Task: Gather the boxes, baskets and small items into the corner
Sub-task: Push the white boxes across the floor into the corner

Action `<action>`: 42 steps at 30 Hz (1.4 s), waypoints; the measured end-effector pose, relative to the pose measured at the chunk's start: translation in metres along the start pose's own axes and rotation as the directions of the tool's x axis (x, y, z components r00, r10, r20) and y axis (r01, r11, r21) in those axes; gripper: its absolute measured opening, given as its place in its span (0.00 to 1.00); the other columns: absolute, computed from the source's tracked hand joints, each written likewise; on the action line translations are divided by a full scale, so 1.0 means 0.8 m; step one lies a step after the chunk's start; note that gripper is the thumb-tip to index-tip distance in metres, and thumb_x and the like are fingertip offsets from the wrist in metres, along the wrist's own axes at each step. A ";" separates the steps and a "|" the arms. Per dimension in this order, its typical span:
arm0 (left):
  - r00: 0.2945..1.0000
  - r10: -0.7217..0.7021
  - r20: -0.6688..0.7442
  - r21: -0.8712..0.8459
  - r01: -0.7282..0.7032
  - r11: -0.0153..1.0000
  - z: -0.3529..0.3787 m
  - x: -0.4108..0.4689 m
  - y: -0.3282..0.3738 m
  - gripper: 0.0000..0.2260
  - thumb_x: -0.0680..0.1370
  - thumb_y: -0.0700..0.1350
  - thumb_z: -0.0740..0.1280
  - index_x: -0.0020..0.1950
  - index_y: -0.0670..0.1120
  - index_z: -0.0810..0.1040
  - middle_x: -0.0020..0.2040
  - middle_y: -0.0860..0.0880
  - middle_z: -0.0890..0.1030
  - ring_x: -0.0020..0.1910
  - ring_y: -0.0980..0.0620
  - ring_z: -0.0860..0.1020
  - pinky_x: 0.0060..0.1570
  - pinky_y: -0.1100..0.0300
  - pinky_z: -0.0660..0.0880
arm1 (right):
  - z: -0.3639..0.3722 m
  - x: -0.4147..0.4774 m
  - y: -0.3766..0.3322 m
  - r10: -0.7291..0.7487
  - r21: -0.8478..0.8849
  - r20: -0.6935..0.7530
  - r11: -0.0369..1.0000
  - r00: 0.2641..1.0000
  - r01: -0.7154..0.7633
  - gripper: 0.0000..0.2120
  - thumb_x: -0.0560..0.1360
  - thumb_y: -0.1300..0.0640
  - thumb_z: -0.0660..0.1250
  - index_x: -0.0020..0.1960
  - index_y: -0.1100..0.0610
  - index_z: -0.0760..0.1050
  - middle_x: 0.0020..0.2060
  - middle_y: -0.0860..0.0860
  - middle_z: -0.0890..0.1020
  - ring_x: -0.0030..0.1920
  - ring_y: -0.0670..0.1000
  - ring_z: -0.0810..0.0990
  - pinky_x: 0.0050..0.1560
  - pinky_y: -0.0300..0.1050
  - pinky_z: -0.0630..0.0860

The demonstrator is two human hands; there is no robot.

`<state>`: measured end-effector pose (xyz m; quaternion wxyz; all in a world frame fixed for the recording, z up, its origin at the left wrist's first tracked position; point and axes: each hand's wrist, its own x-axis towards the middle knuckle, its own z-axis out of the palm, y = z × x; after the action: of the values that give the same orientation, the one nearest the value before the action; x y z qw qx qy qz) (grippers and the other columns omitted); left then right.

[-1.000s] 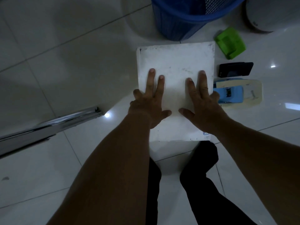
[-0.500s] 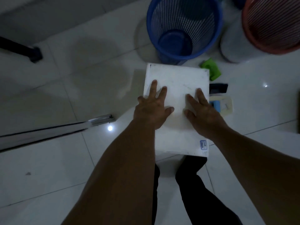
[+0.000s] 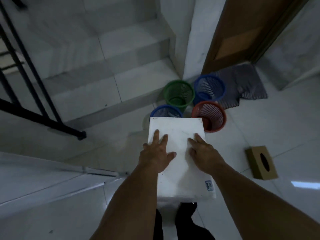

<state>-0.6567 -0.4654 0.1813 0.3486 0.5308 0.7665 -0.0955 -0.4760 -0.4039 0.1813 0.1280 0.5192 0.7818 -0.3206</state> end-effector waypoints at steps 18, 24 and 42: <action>0.845 0.467 -0.261 0.280 -0.397 0.874 -0.180 -0.076 0.111 0.40 0.75 0.72 0.55 0.80 0.55 0.47 0.80 0.52 0.40 0.77 0.41 0.56 0.71 0.45 0.62 | -0.164 -0.120 -0.039 0.297 0.144 -0.419 0.955 0.858 -0.260 0.26 0.82 0.44 0.53 0.78 0.48 0.56 0.80 0.49 0.51 0.73 0.57 0.65 0.70 0.54 0.66; 0.720 0.656 -0.226 0.390 -0.550 0.739 -0.148 -0.104 0.189 0.41 0.73 0.75 0.52 0.80 0.55 0.49 0.81 0.51 0.45 0.76 0.42 0.59 0.70 0.46 0.64 | -0.155 -0.205 0.005 0.524 0.299 -0.467 0.852 0.712 -0.430 0.26 0.81 0.43 0.52 0.77 0.49 0.58 0.79 0.50 0.54 0.73 0.57 0.66 0.67 0.55 0.68; 0.211 0.977 0.036 0.447 -0.878 0.173 0.095 -0.357 0.607 0.40 0.71 0.76 0.52 0.78 0.56 0.56 0.80 0.51 0.54 0.74 0.40 0.63 0.66 0.43 0.68 | -0.118 -0.630 0.311 0.913 0.637 -0.393 0.357 0.112 -0.683 0.24 0.78 0.43 0.53 0.72 0.49 0.64 0.76 0.50 0.61 0.71 0.58 0.66 0.63 0.57 0.69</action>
<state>-0.1408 -0.5145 0.4153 0.1207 0.9502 0.2796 0.0662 -0.0255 -0.6481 0.4302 -0.1078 0.9479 0.2877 -0.0836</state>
